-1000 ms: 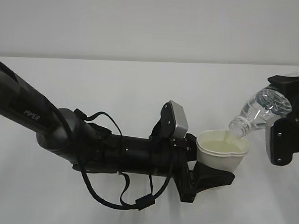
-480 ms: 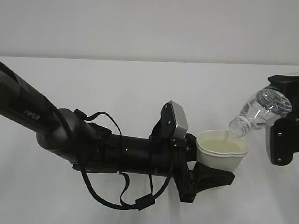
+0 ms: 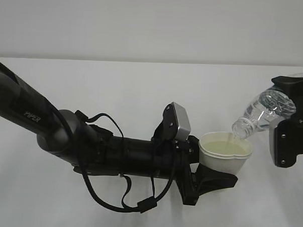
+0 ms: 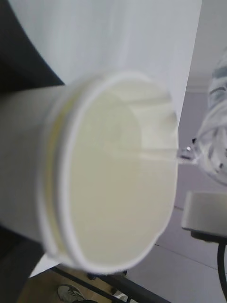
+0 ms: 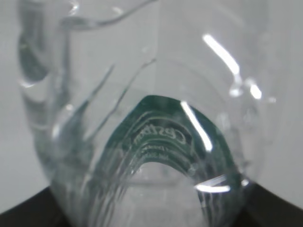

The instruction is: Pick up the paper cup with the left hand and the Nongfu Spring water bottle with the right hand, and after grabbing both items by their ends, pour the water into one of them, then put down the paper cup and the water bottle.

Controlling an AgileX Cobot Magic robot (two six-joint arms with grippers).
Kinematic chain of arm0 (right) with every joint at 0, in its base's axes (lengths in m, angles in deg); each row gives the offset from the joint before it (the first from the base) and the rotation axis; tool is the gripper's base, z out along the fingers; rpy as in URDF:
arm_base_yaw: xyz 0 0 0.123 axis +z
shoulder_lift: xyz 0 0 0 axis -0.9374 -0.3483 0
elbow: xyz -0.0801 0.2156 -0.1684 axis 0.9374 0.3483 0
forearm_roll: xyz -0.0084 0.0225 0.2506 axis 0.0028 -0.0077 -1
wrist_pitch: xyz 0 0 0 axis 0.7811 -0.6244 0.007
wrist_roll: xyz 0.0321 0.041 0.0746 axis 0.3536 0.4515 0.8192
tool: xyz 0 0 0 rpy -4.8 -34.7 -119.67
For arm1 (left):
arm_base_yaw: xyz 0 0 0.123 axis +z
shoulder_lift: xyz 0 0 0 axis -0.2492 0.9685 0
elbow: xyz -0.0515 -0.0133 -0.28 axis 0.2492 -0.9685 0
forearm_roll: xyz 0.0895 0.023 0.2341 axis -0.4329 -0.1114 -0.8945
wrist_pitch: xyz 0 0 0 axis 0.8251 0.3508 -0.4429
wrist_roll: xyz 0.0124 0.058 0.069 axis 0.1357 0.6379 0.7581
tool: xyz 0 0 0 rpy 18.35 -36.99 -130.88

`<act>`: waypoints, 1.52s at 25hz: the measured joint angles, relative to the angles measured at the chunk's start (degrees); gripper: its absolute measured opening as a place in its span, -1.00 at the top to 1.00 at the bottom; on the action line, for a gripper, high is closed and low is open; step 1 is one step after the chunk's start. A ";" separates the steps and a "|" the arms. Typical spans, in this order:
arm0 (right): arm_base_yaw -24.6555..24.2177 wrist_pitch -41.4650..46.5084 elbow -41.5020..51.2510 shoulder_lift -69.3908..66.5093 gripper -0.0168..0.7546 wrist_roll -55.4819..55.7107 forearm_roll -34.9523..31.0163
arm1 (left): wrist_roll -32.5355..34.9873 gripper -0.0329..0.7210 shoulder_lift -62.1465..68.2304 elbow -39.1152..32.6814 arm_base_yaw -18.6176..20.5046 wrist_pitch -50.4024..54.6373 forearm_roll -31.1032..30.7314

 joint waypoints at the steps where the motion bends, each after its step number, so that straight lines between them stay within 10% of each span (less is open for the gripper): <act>1: 0.00 0.00 0.00 0.00 -0.20 0.00 0.00 | 0.00 -0.24 0.00 0.00 0.00 0.10 0.00; 38: 0.00 -6.20 1.30 0.00 -0.15 27.25 -1.50 | 1.21 -0.24 0.00 3.98 0.00 2.26 4.71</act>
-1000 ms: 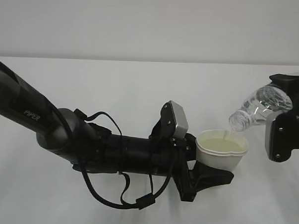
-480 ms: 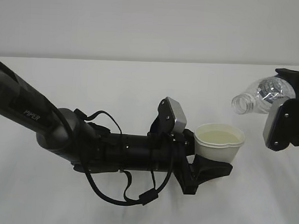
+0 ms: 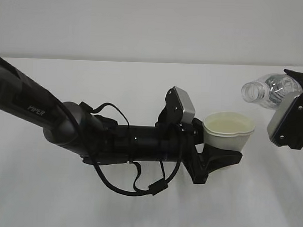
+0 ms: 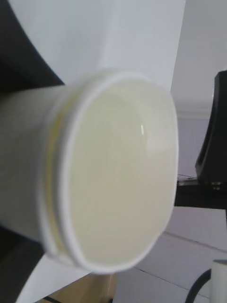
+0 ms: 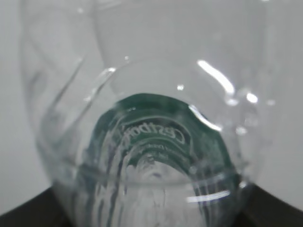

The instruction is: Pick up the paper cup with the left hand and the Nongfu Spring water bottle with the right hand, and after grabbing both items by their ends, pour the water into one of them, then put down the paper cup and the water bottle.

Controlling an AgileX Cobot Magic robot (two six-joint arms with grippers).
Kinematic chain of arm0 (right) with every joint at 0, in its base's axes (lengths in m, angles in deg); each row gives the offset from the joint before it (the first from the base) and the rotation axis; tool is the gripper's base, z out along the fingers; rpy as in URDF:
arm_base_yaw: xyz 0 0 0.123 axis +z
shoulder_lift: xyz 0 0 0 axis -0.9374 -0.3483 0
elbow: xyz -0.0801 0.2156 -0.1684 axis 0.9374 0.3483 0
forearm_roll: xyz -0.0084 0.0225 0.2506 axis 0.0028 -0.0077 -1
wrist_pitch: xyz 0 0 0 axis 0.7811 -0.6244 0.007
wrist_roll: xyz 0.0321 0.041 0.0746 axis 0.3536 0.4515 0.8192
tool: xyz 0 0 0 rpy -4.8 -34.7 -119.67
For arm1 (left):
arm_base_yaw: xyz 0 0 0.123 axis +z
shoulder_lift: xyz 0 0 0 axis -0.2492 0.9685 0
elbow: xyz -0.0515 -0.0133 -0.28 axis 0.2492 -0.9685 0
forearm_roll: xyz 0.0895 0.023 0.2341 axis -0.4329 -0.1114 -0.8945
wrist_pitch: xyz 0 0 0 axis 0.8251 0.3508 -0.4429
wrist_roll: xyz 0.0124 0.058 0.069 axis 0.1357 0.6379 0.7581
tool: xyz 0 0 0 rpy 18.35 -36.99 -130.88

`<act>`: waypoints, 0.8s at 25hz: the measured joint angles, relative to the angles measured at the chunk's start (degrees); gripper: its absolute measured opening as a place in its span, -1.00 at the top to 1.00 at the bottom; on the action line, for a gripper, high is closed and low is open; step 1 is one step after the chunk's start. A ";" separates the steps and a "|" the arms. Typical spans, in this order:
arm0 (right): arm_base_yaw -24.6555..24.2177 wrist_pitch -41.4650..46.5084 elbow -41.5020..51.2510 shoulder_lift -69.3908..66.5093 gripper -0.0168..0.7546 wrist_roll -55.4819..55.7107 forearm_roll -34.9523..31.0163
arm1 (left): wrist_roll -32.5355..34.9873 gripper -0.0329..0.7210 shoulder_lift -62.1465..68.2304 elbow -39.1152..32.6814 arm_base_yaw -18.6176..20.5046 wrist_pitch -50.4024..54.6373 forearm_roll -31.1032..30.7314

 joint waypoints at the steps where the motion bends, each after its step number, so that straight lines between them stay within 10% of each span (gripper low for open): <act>1: 0.00 -0.31 0.13 0.00 -0.14 1.06 0.00 | 0.04 -0.24 0.00 0.42 0.00 0.00 0.00; 20: 0.00 -6.68 0.82 0.00 -0.12 35.41 0.00 | 0.04 -0.24 0.05 1.25 0.69 3.28 -0.57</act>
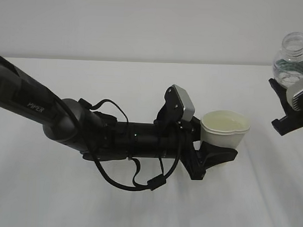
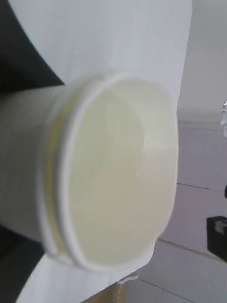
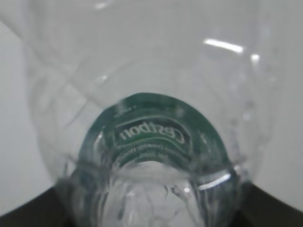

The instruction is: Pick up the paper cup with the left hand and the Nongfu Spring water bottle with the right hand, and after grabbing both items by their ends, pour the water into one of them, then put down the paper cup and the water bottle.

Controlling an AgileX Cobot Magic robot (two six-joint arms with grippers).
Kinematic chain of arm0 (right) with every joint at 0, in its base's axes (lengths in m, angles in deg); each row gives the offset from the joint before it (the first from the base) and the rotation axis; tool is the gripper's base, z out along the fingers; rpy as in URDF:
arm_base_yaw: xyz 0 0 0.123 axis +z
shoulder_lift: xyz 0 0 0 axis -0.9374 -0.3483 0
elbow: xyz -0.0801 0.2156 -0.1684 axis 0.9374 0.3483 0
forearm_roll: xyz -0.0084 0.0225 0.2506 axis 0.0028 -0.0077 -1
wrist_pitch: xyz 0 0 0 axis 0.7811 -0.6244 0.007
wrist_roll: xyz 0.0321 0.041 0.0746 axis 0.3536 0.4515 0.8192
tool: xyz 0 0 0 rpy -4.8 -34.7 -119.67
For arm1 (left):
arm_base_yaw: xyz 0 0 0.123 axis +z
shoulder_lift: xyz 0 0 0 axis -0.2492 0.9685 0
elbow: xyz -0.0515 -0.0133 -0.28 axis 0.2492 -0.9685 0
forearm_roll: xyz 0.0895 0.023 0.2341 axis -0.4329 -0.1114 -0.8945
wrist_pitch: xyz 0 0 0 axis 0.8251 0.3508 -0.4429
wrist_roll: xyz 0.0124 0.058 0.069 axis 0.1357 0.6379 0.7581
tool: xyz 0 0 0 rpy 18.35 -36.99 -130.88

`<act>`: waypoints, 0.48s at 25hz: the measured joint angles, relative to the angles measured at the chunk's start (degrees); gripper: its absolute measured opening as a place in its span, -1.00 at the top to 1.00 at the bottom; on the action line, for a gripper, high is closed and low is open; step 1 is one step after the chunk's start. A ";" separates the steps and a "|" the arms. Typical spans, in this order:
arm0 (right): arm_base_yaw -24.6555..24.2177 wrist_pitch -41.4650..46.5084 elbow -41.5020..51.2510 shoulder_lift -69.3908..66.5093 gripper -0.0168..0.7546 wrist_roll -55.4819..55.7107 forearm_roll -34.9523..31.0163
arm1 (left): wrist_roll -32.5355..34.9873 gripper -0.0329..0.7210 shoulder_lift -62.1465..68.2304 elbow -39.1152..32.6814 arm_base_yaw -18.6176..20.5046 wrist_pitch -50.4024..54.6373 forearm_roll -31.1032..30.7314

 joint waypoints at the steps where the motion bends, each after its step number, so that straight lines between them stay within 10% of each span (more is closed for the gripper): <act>1: 0.00 0.00 0.00 0.00 -0.12 1.62 0.00 | 0.00 -0.24 0.00 0.00 0.04 0.00 0.00; 12: 0.00 -3.81 0.00 -1.16 -0.11 19.40 -0.21 | 0.00 -0.24 0.00 0.00 2.33 0.00 -1.02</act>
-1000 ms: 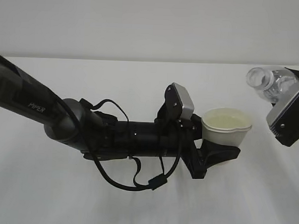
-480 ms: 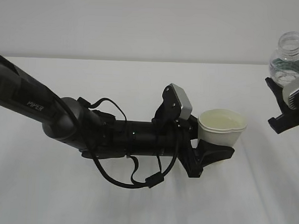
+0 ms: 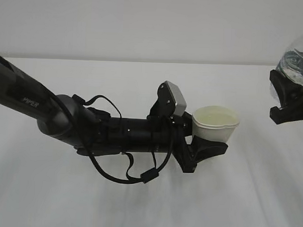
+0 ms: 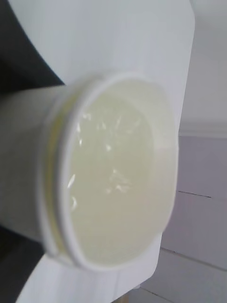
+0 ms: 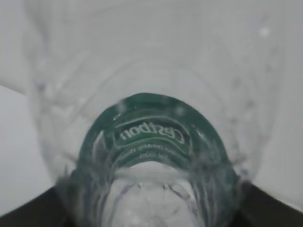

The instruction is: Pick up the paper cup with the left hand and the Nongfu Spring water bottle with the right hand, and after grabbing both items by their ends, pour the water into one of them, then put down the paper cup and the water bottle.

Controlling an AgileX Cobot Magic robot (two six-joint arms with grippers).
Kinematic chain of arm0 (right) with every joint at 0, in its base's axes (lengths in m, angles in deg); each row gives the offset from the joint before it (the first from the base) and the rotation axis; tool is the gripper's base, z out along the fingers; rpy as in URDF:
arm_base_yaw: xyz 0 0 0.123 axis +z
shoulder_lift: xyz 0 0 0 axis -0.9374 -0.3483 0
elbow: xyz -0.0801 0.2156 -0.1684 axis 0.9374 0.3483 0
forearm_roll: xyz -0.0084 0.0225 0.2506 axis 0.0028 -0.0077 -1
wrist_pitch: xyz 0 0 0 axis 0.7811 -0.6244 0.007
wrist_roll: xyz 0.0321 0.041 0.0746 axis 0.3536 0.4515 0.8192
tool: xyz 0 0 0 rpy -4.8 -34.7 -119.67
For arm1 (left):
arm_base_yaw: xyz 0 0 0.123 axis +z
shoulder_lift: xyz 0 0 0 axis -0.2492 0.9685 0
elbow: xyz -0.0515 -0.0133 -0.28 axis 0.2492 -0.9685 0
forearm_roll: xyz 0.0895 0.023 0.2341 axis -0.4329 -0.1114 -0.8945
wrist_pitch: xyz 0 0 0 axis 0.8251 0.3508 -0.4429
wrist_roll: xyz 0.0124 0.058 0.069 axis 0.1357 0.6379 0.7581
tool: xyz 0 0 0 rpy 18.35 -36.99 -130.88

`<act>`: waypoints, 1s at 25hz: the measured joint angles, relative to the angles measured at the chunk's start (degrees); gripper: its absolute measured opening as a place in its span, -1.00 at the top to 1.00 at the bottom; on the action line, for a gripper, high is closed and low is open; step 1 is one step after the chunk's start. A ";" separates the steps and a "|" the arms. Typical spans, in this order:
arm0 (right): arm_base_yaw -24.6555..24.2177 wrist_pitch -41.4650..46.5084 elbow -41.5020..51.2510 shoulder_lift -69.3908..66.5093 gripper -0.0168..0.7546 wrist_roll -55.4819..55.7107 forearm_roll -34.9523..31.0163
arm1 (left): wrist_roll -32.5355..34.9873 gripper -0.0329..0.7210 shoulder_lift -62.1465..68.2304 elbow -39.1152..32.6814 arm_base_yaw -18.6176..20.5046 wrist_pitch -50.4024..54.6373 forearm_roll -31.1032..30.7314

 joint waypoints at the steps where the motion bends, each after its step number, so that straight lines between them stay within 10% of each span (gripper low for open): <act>1: 0.00 -0.85 0.00 -0.72 -0.11 1.60 0.00 | 0.00 -0.24 0.00 0.00 0.48 0.00 -0.60; 25: 0.00 -2.65 -7.96 -19.05 -0.11 12.48 -0.46 | 2.47 -0.24 0.00 0.00 8.57 -0.40 -1.89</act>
